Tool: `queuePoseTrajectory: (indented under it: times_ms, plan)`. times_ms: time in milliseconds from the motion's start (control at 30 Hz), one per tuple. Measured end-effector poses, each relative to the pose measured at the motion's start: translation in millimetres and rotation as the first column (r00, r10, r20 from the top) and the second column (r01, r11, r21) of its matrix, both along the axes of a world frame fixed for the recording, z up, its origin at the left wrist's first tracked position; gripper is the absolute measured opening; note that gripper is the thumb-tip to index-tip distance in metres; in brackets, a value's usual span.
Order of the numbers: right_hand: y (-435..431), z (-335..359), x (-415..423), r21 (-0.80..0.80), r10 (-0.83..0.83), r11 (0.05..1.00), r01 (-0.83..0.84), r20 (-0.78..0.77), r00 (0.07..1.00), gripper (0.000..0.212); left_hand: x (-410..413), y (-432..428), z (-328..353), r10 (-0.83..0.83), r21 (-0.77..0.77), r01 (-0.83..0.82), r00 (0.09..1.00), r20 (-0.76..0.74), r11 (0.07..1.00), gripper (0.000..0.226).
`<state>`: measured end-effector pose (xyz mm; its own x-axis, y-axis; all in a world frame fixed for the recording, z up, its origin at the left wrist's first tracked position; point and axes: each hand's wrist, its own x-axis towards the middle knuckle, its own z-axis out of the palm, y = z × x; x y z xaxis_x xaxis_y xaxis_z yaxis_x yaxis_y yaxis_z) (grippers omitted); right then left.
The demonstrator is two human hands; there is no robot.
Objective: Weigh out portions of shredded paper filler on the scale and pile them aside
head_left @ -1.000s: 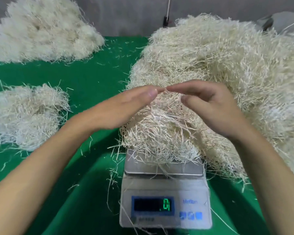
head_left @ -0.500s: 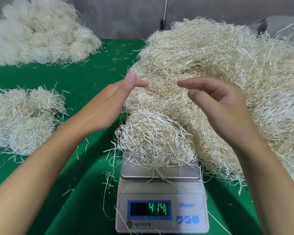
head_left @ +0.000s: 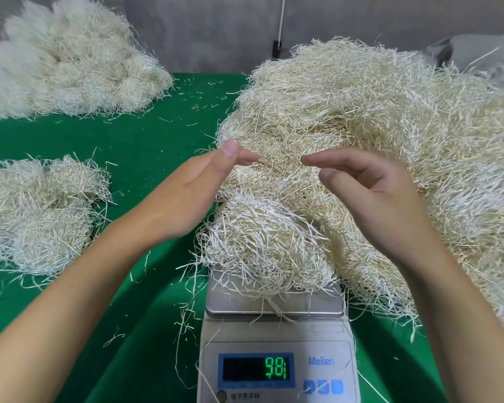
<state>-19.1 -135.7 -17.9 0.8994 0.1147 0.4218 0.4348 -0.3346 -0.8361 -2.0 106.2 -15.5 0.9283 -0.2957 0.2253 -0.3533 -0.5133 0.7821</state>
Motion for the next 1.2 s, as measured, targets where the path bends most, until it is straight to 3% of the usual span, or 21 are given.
queuePoseTrajectory:
  times_ms: [400, 467, 500, 567, 633, 700, 767, 933, 1067, 1200]
  plan:
    - [0.2, 2.6, -8.4, -0.016, -0.014, 1.0, 0.014, 0.023, 1.0, 0.024, -6.9, 5.1, -1.7, -0.006, 0.0, 0.006, 1.0, 0.016, 1.0, 0.068]
    - [-1.3, 2.5, -12.2, -0.022, -0.061, 0.998, 0.061, -0.011, 0.998, 0.023, -13.7, 8.3, -2.9, 0.006, 0.112, -0.003, 1.0, -0.025, 0.994, 0.07]
    - [-3.5, 2.0, -15.3, -0.066, -0.118, 0.991, 0.116, -0.022, 0.993, 0.021, -18.0, 9.3, -5.6, 0.009, 0.25, 0.007, 0.998, -0.064, 0.968, 0.073]
    - [-11.4, -1.0, -22.6, -0.291, -0.241, 0.929, 0.229, -0.004, 0.971, 0.015, -26.9, 8.7, -16.8, 0.029, 0.549, 0.051, 0.99, -0.137, 0.834, 0.089]
    - [-16.6, -3.4, -29.2, -0.544, -0.231, 0.826, 0.149, -0.085, 0.969, 0.016, -33.0, 3.9, -30.9, 0.03, 0.638, 0.102, 0.981, -0.192, 0.763, 0.108]
    - [-16.0, -11.7, -30.5, -0.647, -0.154, 0.761, -0.058, -0.267, 0.951, 0.027, -33.8, -4.3, -43.0, -0.017, 0.617, 0.168, 0.97, -0.243, 0.769, 0.119]
    - [-10.0, -23.2, -26.9, -0.624, -0.093, 0.764, -0.166, -0.361, 0.928, 0.034, -32.0, -13.3, -51.9, -0.076, 0.587, 0.226, 0.96, -0.269, 0.777, 0.119]
    - [7.8, -46.3, -13.5, -0.415, -0.047, 0.903, -0.108, -0.344, 0.938, 0.022, -21.3, -29.5, -72.9, -0.085, 0.463, 0.166, 0.978, -0.19, 0.871, 0.125]
    - [19.0, -51.0, -9.8, -0.129, 0.012, 0.99, -0.062, -0.355, 0.935, 0.025, -14.0, -41.2, -76.9, -0.066, 0.222, 0.07, 0.998, -0.024, 0.973, 0.062]
    - [27.7, -32.2, -5.8, 0.173, 0.135, 0.981, -0.09, -0.267, 0.954, 0.019, -1.2, -46.0, -58.6, -0.027, -0.193, 0.027, 1.0, 0.001, 0.981, 0.031]
